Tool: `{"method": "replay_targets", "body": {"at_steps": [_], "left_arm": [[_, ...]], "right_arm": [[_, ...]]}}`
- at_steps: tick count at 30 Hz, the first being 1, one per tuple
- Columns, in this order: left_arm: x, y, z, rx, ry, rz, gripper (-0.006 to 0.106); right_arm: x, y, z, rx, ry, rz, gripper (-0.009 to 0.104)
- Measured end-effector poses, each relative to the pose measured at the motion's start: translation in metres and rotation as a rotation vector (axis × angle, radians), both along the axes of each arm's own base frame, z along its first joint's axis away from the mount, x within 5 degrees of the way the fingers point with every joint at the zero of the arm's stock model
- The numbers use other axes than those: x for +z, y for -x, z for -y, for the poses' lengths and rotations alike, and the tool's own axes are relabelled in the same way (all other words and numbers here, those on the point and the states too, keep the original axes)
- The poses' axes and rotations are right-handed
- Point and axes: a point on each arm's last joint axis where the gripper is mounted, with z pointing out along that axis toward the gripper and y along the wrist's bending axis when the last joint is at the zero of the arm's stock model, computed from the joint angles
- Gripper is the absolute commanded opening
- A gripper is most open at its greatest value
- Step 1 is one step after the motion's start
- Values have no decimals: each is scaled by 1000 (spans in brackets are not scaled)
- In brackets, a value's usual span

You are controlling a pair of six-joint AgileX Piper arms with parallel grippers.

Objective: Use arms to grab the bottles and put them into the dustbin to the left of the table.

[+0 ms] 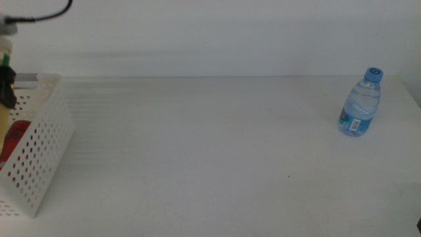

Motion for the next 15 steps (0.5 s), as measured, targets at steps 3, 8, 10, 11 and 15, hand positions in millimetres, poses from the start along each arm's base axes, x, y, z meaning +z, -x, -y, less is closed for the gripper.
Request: {"method": "replay_targets", "body": {"at_steps": [3,8,10,11,15], "left_arm": [[-18,-6,-5,-2,-4,-67,-5],[-40,-11,-8,-7,2,-157,-5],[-47,-12,-9,-9,4,-189,-5],[-50,-12,-9,-10,6,-207,-5],[-63,-14,-10,-13,18,-266,-5]], "right_arm": [[0,0,0,0,0,0,60],[0,0,0,0,0,0,60],[0,0,0,0,0,0,60],[0,0,0,0,0,0,60],[0,0,0,0,0,0,60]]}}
